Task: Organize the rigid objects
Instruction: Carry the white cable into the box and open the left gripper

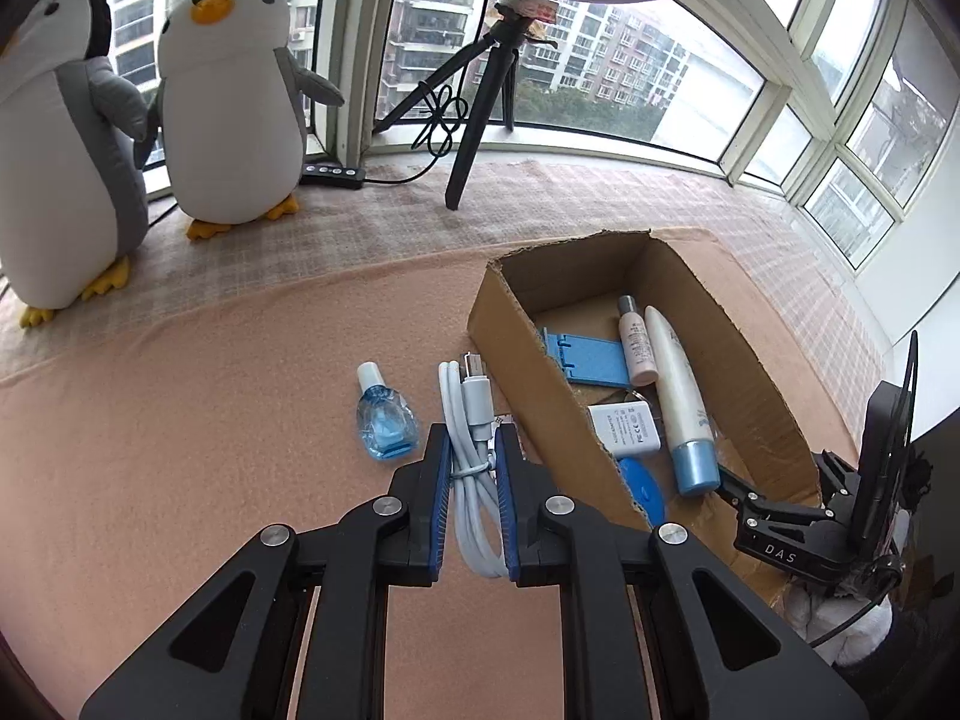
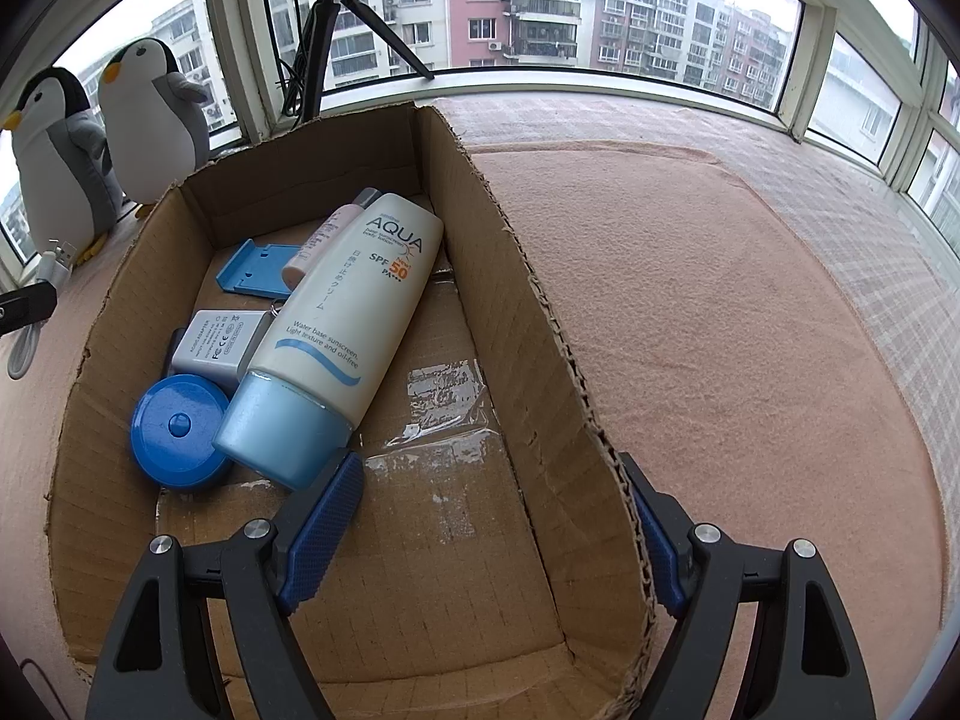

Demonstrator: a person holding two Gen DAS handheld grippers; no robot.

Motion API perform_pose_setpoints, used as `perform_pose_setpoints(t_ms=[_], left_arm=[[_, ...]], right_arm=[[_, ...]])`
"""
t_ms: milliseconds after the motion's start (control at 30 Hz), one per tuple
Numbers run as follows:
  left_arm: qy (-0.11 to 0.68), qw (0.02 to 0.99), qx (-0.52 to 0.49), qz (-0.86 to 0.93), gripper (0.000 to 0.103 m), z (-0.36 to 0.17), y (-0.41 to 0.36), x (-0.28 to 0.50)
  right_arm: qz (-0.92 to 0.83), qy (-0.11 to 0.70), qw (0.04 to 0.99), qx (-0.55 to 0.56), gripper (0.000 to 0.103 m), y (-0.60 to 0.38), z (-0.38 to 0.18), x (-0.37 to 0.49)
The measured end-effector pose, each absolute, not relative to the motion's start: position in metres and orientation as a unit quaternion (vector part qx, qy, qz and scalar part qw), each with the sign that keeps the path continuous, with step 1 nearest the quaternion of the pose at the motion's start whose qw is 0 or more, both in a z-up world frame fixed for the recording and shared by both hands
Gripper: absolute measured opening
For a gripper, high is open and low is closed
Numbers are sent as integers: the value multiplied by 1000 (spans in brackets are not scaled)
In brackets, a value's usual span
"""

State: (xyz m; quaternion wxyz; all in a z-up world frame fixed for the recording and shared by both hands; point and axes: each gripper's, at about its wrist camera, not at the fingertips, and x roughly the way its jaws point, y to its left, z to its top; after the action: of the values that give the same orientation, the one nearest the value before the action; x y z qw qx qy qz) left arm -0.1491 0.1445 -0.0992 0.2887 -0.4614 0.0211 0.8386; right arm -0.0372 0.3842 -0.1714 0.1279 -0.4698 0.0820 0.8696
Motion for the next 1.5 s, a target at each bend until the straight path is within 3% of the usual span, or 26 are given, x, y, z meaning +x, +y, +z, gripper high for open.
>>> perform_pose_setpoints(t_ms=[500, 833, 867, 900, 967, 1500], left_arm=[[70, 327, -440, 834, 13, -83, 231, -146], [87, 328, -437, 833, 14, -83, 249, -141], [82, 331, -436, 833, 19, -82, 248, -142], [80, 332, -437, 832, 43, -81, 248, -142], [78, 328, -431, 837, 80, -78, 246, -142], [77, 320, -425, 843, 81, -74, 241, -141]], right_arm=[[870, 83, 127, -470, 79, 384, -172, -37], [870, 85, 127, -469, 79, 384, -173, -38], [870, 86, 127, -470, 79, 384, -173, -38], [870, 86, 127, -469, 79, 384, -173, -38], [870, 85, 127, -469, 79, 384, -173, -38], [869, 85, 127, -470, 79, 383, -174, -38]])
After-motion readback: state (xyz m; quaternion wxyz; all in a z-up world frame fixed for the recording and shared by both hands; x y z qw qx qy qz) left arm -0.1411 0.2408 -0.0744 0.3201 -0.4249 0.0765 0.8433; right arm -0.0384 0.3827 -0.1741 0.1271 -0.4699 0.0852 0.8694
